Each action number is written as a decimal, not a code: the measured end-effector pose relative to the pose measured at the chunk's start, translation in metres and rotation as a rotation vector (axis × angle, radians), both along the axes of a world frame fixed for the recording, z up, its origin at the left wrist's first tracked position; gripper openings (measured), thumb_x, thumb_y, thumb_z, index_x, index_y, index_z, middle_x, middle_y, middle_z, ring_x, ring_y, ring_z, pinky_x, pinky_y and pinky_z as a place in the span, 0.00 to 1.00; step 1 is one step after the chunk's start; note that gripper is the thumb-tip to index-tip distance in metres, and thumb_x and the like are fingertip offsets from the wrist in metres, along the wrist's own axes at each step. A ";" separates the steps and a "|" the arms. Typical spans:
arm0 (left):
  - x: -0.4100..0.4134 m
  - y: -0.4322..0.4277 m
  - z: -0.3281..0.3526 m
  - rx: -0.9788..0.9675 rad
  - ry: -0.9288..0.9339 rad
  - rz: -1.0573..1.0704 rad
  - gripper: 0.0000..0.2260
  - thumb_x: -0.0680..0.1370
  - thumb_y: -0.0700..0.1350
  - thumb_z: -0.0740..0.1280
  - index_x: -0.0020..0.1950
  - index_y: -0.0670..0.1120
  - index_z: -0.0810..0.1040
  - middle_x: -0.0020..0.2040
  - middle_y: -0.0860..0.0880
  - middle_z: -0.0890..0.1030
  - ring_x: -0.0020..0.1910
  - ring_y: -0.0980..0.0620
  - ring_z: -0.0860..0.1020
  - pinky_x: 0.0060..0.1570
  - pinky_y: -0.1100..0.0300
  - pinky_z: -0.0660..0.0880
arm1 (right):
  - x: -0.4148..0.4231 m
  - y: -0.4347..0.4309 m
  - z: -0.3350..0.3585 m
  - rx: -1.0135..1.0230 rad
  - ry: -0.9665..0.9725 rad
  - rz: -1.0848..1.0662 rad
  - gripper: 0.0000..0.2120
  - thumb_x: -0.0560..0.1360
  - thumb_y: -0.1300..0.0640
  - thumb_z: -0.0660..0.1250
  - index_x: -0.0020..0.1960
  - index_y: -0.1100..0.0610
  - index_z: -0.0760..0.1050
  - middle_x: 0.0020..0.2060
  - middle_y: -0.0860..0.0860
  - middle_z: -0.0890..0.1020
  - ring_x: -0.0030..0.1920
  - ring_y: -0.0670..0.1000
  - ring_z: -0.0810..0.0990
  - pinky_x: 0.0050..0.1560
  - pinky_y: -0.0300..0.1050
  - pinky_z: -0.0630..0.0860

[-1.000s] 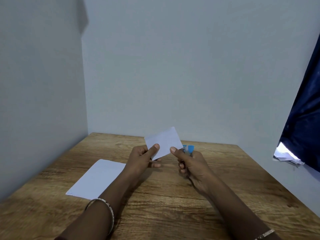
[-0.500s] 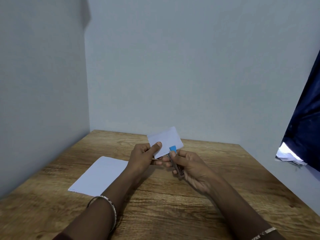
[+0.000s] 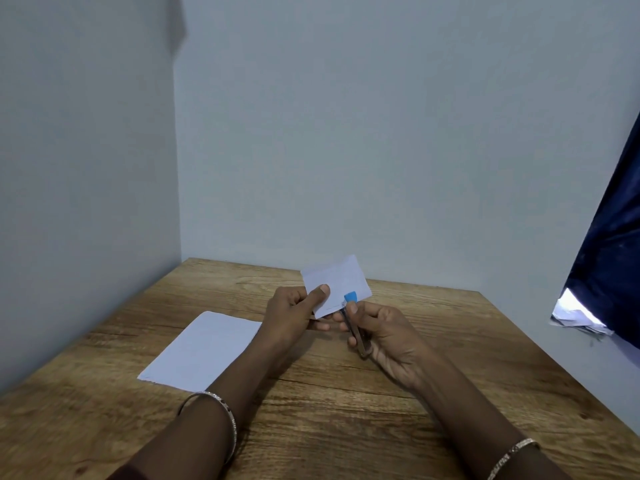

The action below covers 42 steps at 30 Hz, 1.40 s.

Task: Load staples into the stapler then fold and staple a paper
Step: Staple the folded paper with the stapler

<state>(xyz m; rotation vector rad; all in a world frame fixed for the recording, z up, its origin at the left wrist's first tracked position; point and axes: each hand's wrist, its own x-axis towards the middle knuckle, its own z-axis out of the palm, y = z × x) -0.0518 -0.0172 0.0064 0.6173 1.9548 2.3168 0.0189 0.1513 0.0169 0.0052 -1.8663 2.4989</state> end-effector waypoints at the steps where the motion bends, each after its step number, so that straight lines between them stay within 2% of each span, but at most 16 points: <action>1: 0.000 0.000 0.000 -0.001 0.002 -0.005 0.17 0.80 0.51 0.70 0.43 0.37 0.86 0.42 0.42 0.88 0.39 0.43 0.87 0.38 0.56 0.83 | 0.000 0.000 0.000 0.000 0.001 0.001 0.17 0.68 0.54 0.78 0.49 0.67 0.85 0.47 0.61 0.87 0.39 0.49 0.82 0.33 0.40 0.81; 6: -0.002 0.000 -0.002 -0.015 0.023 -0.011 0.22 0.79 0.53 0.70 0.47 0.32 0.83 0.44 0.37 0.88 0.42 0.38 0.87 0.45 0.50 0.84 | 0.000 0.000 -0.002 0.019 0.006 0.004 0.16 0.65 0.52 0.81 0.45 0.64 0.86 0.43 0.59 0.86 0.38 0.48 0.82 0.33 0.40 0.80; 10: -0.001 0.000 -0.002 -0.018 0.032 -0.015 0.18 0.80 0.53 0.70 0.44 0.37 0.86 0.43 0.41 0.88 0.42 0.39 0.88 0.45 0.51 0.84 | -0.001 0.001 -0.003 0.019 0.002 0.001 0.18 0.64 0.51 0.82 0.45 0.63 0.87 0.44 0.59 0.86 0.38 0.48 0.82 0.33 0.40 0.80; 15: -0.003 0.000 -0.003 -0.017 0.046 -0.022 0.24 0.80 0.53 0.70 0.49 0.29 0.81 0.44 0.34 0.86 0.42 0.39 0.88 0.47 0.47 0.84 | -0.001 0.001 -0.004 0.019 0.000 0.003 0.18 0.63 0.52 0.82 0.45 0.64 0.87 0.43 0.59 0.86 0.38 0.48 0.82 0.33 0.40 0.80; 19: -0.004 -0.001 -0.005 -0.007 0.048 -0.036 0.22 0.80 0.53 0.70 0.48 0.31 0.83 0.44 0.37 0.88 0.42 0.40 0.88 0.41 0.54 0.83 | 0.000 0.001 -0.002 0.005 -0.002 0.007 0.16 0.63 0.53 0.82 0.44 0.64 0.86 0.44 0.59 0.87 0.39 0.47 0.83 0.33 0.39 0.80; 22: -0.004 0.000 -0.005 0.005 0.033 -0.049 0.17 0.80 0.53 0.70 0.46 0.39 0.87 0.43 0.40 0.88 0.42 0.39 0.88 0.38 0.58 0.83 | 0.001 0.000 -0.002 0.007 -0.002 -0.001 0.16 0.62 0.53 0.82 0.44 0.63 0.86 0.44 0.59 0.87 0.39 0.47 0.84 0.33 0.39 0.80; 25: -0.003 -0.001 -0.004 0.013 0.026 -0.073 0.16 0.80 0.54 0.70 0.46 0.41 0.88 0.43 0.40 0.89 0.42 0.38 0.88 0.38 0.59 0.83 | 0.002 0.000 -0.001 0.009 -0.003 -0.009 0.16 0.63 0.54 0.81 0.45 0.64 0.86 0.44 0.59 0.87 0.39 0.47 0.84 0.32 0.39 0.81; 27: -0.003 -0.001 -0.004 0.007 0.026 -0.084 0.22 0.78 0.57 0.71 0.48 0.36 0.85 0.43 0.37 0.88 0.43 0.37 0.88 0.42 0.54 0.84 | 0.003 0.000 -0.001 0.011 -0.008 -0.013 0.16 0.63 0.54 0.81 0.45 0.64 0.86 0.44 0.59 0.87 0.39 0.47 0.84 0.32 0.40 0.81; 29: -0.004 -0.001 -0.004 0.006 0.029 -0.080 0.32 0.75 0.59 0.72 0.51 0.27 0.79 0.45 0.30 0.85 0.43 0.37 0.88 0.50 0.43 0.82 | 0.003 -0.001 0.000 0.028 -0.010 -0.020 0.17 0.62 0.54 0.82 0.45 0.64 0.86 0.45 0.59 0.87 0.39 0.47 0.84 0.33 0.40 0.80; 31: -0.004 -0.001 -0.004 0.012 0.021 -0.083 0.35 0.73 0.61 0.73 0.52 0.25 0.76 0.47 0.29 0.85 0.44 0.36 0.87 0.53 0.39 0.81 | 0.003 -0.001 0.000 0.044 -0.010 -0.027 0.17 0.62 0.54 0.82 0.45 0.64 0.86 0.44 0.58 0.87 0.39 0.47 0.84 0.33 0.40 0.80; 35: 0.001 0.000 -0.004 0.022 0.003 -0.120 0.27 0.74 0.60 0.72 0.51 0.34 0.83 0.44 0.38 0.88 0.43 0.39 0.88 0.45 0.53 0.84 | 0.005 -0.001 0.002 0.064 -0.015 -0.054 0.14 0.64 0.55 0.80 0.44 0.64 0.86 0.43 0.58 0.87 0.37 0.47 0.83 0.33 0.39 0.79; 37: 0.001 0.000 -0.004 0.029 -0.015 -0.131 0.25 0.75 0.59 0.73 0.50 0.34 0.84 0.45 0.38 0.88 0.43 0.39 0.88 0.45 0.53 0.84 | 0.007 -0.003 0.004 0.077 -0.023 -0.075 0.12 0.65 0.57 0.79 0.43 0.64 0.86 0.40 0.57 0.87 0.35 0.47 0.82 0.32 0.39 0.78; 40: 0.001 0.001 -0.004 0.030 -0.020 -0.118 0.30 0.75 0.59 0.73 0.51 0.30 0.81 0.46 0.33 0.87 0.44 0.39 0.88 0.48 0.50 0.82 | 0.009 -0.008 0.007 0.099 -0.053 -0.125 0.10 0.69 0.59 0.77 0.45 0.66 0.85 0.34 0.56 0.85 0.29 0.47 0.79 0.25 0.38 0.72; 42: 0.002 0.000 -0.004 0.035 -0.017 -0.116 0.24 0.76 0.58 0.72 0.48 0.34 0.85 0.46 0.35 0.87 0.45 0.39 0.88 0.43 0.54 0.83 | 0.009 -0.010 0.008 0.086 -0.050 -0.144 0.08 0.73 0.62 0.76 0.47 0.68 0.83 0.31 0.55 0.85 0.26 0.46 0.79 0.21 0.35 0.71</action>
